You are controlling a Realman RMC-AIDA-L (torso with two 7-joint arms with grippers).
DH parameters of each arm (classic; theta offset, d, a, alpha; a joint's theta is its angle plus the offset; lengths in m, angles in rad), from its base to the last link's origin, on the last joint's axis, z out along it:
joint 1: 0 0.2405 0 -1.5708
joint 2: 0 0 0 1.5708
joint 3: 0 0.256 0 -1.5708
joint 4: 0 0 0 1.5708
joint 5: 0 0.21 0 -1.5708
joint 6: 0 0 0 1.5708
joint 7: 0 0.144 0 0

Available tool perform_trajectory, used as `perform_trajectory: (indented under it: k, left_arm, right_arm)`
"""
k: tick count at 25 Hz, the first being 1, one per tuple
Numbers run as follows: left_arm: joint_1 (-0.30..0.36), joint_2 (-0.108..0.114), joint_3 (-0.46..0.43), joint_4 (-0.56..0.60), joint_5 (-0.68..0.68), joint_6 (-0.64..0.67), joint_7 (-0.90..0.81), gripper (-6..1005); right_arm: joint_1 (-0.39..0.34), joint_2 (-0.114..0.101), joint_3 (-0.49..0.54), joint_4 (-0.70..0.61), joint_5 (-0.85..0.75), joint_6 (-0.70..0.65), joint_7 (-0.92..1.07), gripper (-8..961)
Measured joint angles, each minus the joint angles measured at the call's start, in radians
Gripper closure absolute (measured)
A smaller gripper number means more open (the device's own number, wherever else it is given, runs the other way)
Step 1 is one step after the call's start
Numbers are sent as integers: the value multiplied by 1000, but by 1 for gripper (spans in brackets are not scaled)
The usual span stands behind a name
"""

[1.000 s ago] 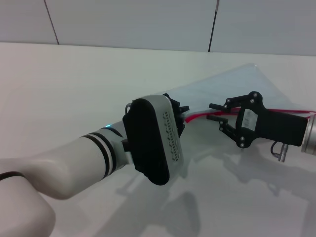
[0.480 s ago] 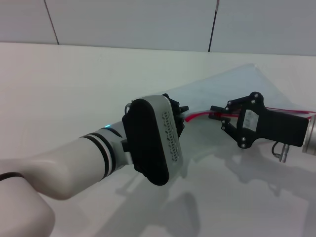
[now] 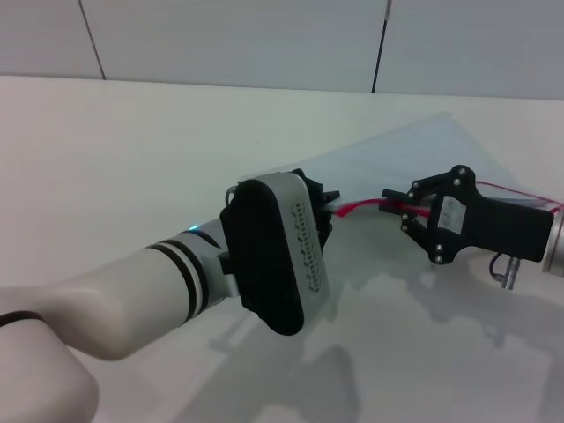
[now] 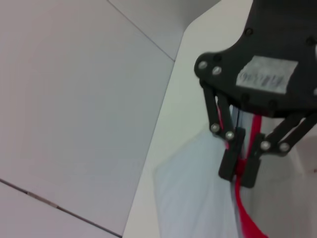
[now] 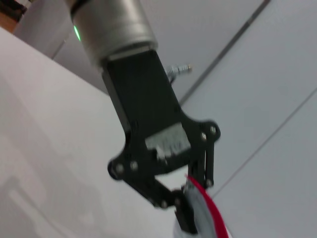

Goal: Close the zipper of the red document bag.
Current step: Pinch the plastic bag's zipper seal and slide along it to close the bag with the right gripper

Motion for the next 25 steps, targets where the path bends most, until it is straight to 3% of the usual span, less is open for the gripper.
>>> perform_trajectory:
  k: [19,25]
  left_arm:
    - [64,32,62,108,0,0,29,965]
    - [89,62,102,160,0,0,31,966]
  right_arm:
    - [-42,-5,18,-55,61,-97,0,855]
    - [-42,-5,61,-56,69,-180,0,842]
